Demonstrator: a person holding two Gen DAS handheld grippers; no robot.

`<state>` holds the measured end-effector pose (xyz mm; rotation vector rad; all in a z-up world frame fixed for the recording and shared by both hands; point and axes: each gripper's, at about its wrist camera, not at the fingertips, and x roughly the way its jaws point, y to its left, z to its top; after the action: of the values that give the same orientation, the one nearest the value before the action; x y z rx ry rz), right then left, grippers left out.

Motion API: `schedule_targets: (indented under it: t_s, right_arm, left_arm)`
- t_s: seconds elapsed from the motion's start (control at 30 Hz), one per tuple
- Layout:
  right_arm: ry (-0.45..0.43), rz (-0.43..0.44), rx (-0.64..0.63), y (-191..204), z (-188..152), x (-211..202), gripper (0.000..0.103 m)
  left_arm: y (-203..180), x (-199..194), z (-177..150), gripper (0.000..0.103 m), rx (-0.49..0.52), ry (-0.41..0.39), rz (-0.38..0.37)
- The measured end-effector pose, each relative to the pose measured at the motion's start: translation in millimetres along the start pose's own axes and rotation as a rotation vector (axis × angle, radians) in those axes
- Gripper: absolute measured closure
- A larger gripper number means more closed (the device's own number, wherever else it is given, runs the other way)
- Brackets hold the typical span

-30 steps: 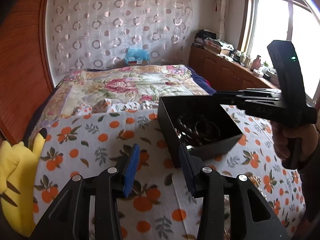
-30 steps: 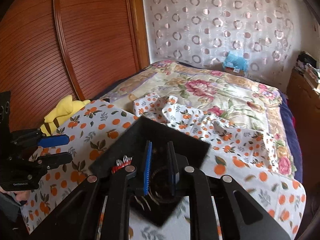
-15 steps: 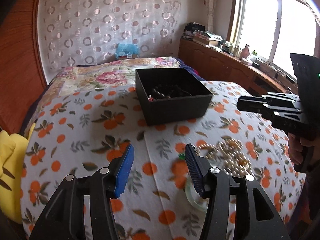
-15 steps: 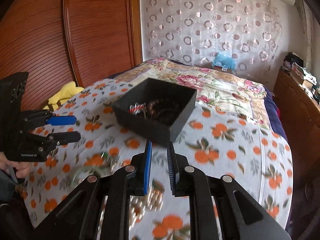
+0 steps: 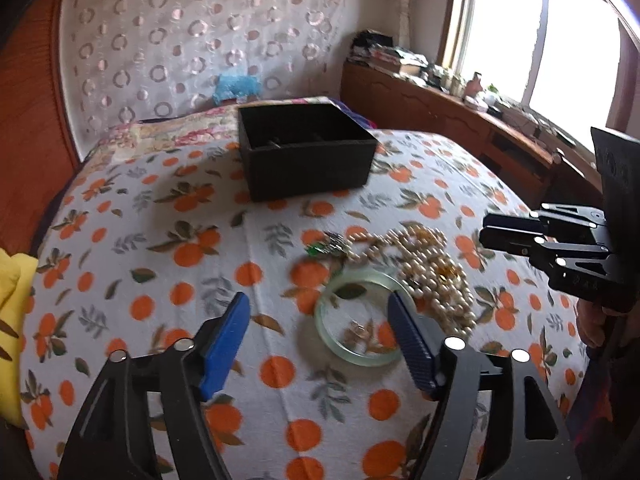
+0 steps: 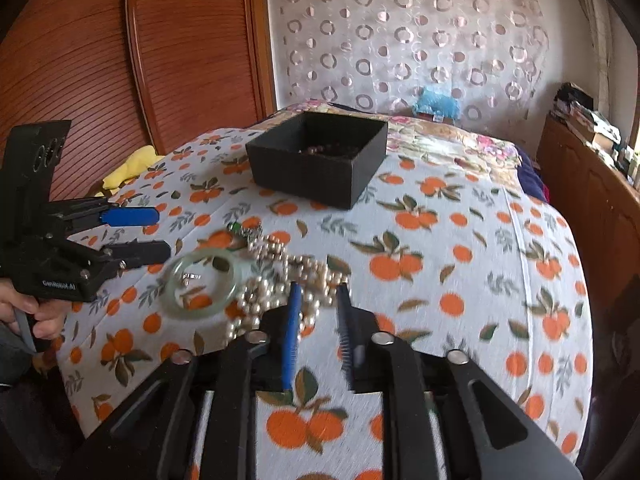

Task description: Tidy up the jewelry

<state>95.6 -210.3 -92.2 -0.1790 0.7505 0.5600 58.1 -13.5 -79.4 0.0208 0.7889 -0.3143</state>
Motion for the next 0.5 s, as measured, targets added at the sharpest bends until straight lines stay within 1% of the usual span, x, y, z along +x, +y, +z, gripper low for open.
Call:
schedule_targets:
  t_s: [0.17, 0.3, 0.5]
  right_arm:
    - [0.002, 0.005, 0.032, -2.4, -13.6, -3.1, 0.072]
    - [0.007, 0.001, 0.047, -6.6, -19.7, -3.5, 0.072]
    - [0.006, 0.0, 0.052, -10.6, -21.2, -6.5, 0.072]
  left_arm:
    - [-16.3, 11.3, -2.7, 0.026, 0.048, 0.045, -0.013]
    - [-24.1, 19.3, -3.6, 0.025, 0.077, 0.072, -0.019]
    - [-30.8, 34.1, -0.3, 0.025, 0.106, 0.114, -0.004]
